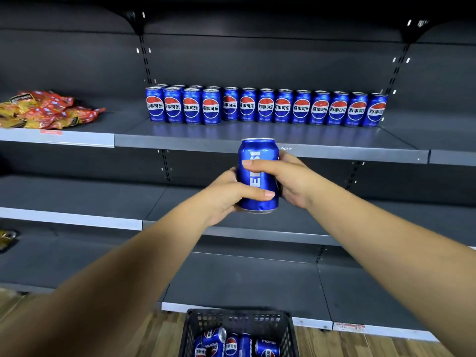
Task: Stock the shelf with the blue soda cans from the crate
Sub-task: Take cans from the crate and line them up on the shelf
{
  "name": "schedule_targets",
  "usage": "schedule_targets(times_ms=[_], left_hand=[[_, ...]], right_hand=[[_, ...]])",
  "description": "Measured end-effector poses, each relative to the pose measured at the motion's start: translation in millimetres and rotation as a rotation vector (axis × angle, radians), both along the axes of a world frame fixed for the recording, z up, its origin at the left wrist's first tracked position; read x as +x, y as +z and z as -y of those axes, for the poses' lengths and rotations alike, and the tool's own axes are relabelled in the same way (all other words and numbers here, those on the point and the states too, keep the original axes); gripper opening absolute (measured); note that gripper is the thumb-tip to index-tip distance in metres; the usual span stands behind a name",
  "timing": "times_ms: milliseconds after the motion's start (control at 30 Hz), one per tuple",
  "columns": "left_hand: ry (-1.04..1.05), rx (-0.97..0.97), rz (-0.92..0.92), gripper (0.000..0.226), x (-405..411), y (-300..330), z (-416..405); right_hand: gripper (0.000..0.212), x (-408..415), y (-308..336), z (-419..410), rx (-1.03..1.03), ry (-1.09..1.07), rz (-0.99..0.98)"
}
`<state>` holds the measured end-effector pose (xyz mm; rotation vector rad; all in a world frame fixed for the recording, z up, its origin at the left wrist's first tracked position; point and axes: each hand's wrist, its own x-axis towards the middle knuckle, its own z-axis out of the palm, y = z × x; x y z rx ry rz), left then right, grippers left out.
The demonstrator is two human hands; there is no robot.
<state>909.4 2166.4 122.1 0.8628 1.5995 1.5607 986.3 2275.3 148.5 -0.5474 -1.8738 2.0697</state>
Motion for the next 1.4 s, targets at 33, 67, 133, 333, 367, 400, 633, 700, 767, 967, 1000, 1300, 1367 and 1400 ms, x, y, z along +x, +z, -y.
schedule_targets(times_ms=[33, 67, 133, 333, 367, 400, 633, 700, 767, 967, 1000, 1300, 1367, 1400], left_hand=[[0.024, 0.017, 0.001, 0.054, 1.8, -2.0, -1.4], [0.061, 0.034, -0.008, 0.062, 3.3, -3.8, -3.7], [0.129, 0.062, -0.056, 0.073, 6.5, -7.3, -9.5], [0.146, 0.064, -0.079, 0.076, 2.8, -1.8, -6.6], [0.116, 0.065, -0.048, 0.07, 0.4, 0.3, -2.4], [0.08, 0.059, -0.03, 0.064, -1.2, 1.9, 1.8], [-0.01, 0.055, 0.043, 0.072, 6.9, -8.7, 8.2], [0.039, 0.103, 0.099, 0.094, 7.3, -14.0, 7.9], [0.088, 0.123, 0.112, 0.1, 7.8, -17.2, 10.5], [0.286, 0.011, -0.242, 0.071, 24.4, -20.4, 3.8], [0.328, -0.002, -0.263, 0.076, 25.7, -20.2, 1.9], [0.35, 0.013, -0.233, 0.05, 0.8, -22.3, 26.3], [0.352, 0.02, -0.217, 0.051, -6.6, -26.9, 32.7], [0.344, 0.016, -0.222, 0.051, -10.5, -28.8, 35.3]], right_hand=[[0.044, -1.4, -0.7, 0.7, 0.007, -0.026, -0.007], [0.046, -3.3, -1.6, 1.0, 0.021, -0.051, -0.007], [0.052, -6.7, -3.9, 2.4, 0.052, -0.096, 0.008], [0.048, 1.5, -4.0, -1.9, 0.048, -0.031, -0.033], [0.048, 5.0, -3.7, -4.3, 0.064, 0.001, -0.031], [0.052, 7.8, -4.4, -6.1, 0.078, 0.032, -0.021], [0.021, 13.9, -6.9, -0.4, 0.096, 0.096, 0.0], [0.018, 14.8, -2.3, -0.7, 0.144, 0.079, -0.001], [0.024, 14.1, 2.8, 1.8, 0.194, 0.019, -0.006], [0.056, 1.2, 4.6, 22.3, 0.325, -0.251, -0.036], [0.058, -1.2, 4.7, 27.4, 0.37, -0.282, -0.035], [0.071, -7.5, 11.0, 45.8, 0.503, -0.171, 0.055], [0.081, -9.2, 5.8, 47.9, 0.601, -0.103, 0.1], [0.083, -11.1, 1.1, 48.6, 0.626, -0.08, 0.119]])
